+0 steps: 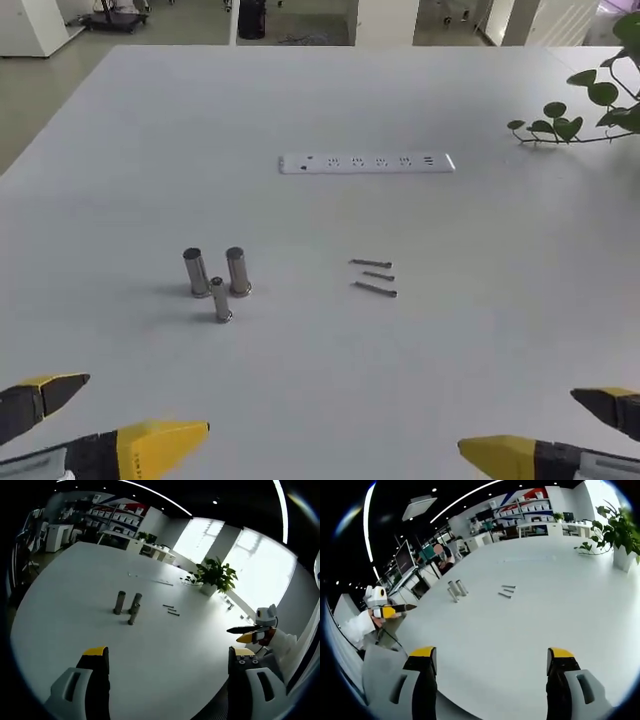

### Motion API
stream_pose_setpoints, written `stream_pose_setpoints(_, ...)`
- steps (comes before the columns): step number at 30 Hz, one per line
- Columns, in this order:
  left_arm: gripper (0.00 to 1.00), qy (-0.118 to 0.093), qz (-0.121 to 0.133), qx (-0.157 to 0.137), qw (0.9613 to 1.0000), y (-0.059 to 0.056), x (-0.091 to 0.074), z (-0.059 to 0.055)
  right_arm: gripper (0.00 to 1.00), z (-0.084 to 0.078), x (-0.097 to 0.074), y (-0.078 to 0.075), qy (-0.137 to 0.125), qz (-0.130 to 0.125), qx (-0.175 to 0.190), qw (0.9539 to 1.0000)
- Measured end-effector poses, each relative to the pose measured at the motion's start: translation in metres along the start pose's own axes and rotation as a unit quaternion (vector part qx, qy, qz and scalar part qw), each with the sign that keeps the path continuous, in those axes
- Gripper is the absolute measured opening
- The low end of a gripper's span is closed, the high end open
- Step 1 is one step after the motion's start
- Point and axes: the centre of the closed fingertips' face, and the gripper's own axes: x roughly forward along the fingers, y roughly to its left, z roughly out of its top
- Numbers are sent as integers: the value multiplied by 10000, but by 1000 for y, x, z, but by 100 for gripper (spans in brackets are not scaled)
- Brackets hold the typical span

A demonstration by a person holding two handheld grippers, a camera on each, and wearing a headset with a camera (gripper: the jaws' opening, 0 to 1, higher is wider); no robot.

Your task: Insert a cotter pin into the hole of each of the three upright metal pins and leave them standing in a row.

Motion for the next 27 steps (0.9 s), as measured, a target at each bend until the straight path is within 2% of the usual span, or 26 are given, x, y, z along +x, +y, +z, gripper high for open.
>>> stream_pose_setpoints(2,99,-112,20,97,9999,2,2,5,88,0,-1,1,-22,2,13,10000)
stream_pose_setpoints(8,99,-64,-26,211,9998,5,13,11,90,-1,-4,-1,-27,-121,51,9999)
stream_pose_setpoints(14,99,-175,-113,334,9992,9,28,22,89,0,-6,0,-38,-159,70,9998)
stream_pose_setpoints(15,98,-184,-142,388,9990,9,30,24,89,0,-6,0,-31,-164,64,9998)
stream_pose_setpoints(18,90,-464,-22,680,9966,16,35,40,89,0,-7,-1,-43,-204,103,9997)
stream_pose_setpoints(21,89,-582,-30,690,9959,19,40,48,90,-2,-7,-3,-19,-261,158,9995)
stream_pose_setpoints(23,86,-588,-50,730,9956,22,46,50,90,-3,-7,-3,-10,-282,151,9995)
stream_pose_setpoints(26,79,-632,-24,1145,9914,27,54,53,90,-3,-7,-4,5,-331,142,9994)
stream_pose_setpoints(27,77,-605,-20,1131,9917,27,58,53,90,-3,-7,-3,9,-332,142,9993)
